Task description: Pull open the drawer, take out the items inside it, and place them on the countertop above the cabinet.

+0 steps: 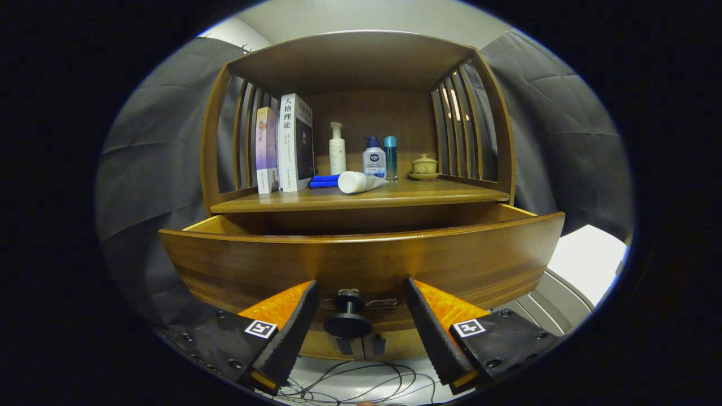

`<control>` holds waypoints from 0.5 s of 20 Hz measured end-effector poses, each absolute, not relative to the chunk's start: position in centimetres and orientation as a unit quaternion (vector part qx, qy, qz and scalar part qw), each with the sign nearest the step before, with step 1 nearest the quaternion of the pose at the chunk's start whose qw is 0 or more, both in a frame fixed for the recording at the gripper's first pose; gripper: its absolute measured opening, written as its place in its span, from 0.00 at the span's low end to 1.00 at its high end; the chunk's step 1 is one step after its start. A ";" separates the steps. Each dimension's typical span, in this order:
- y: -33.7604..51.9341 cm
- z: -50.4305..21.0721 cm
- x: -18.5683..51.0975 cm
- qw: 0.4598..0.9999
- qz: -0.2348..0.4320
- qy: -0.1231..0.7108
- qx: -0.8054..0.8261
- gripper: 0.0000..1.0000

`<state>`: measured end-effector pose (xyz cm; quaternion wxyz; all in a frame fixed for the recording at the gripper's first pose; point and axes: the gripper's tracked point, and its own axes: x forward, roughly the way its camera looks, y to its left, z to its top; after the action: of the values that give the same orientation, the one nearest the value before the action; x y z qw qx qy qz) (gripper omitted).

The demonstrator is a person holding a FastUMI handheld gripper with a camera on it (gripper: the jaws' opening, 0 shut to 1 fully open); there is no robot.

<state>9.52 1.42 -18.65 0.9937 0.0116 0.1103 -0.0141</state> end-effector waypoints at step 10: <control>1.3 -18.5 14.7 0.994 -0.016 0.110 0.012 0.98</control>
<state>14.67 1.29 -18.55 0.9937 0.0116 0.1105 -0.0157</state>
